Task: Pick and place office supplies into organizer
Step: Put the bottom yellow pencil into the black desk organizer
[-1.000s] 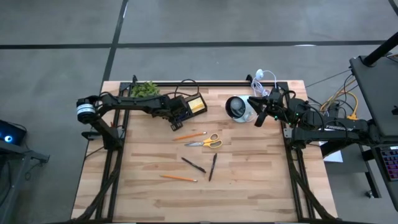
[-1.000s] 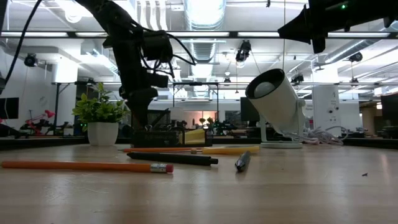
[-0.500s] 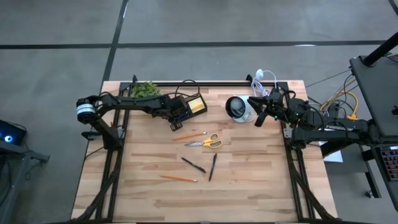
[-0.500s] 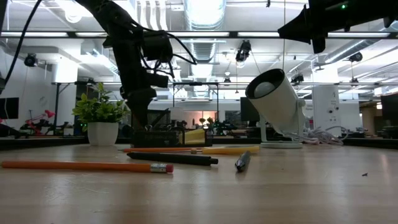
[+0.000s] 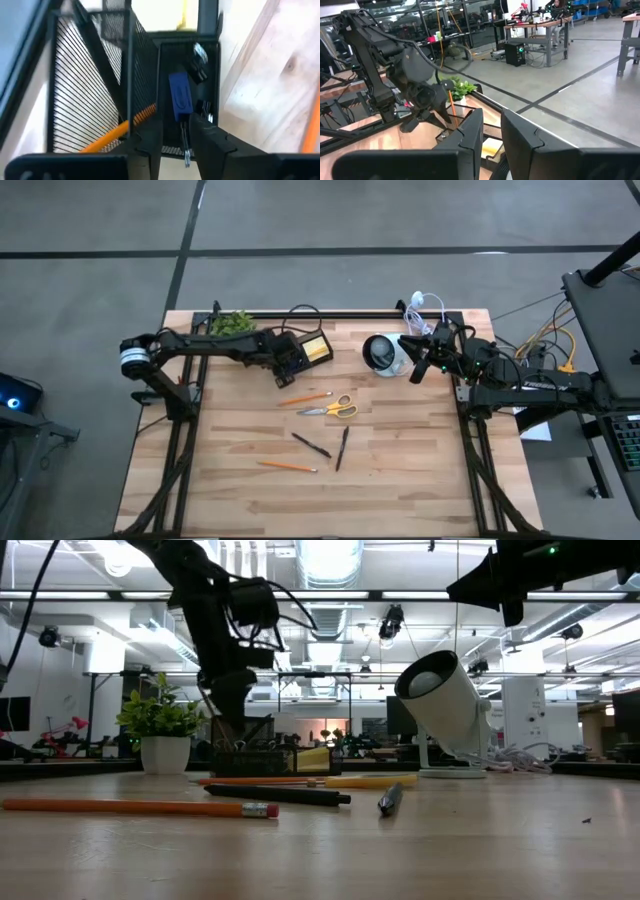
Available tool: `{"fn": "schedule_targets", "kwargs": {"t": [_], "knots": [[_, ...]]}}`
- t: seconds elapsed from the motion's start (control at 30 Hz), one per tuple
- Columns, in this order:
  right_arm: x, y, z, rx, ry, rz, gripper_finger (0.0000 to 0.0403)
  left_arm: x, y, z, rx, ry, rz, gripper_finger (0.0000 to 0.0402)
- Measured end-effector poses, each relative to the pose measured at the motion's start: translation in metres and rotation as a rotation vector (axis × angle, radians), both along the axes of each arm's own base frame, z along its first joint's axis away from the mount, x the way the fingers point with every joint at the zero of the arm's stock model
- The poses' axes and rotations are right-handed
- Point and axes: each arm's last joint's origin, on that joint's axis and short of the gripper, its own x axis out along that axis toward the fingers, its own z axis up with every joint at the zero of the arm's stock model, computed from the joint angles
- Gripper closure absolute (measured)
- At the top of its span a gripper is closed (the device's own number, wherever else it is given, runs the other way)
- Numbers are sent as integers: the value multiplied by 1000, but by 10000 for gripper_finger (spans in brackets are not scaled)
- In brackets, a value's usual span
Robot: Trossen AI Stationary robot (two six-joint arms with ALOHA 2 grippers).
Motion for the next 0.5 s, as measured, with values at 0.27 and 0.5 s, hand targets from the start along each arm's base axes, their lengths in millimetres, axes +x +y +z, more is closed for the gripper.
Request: {"fn": "schedule_targets", "kwargs": {"t": [0.27,0.5], "knots": [[0,0,0,4,-2,0,344,-4,-2,37,63,-158,-28,319],[0,0,0,4,-3,0,344,-11,-10,74,22,-414,-180,319]]}}
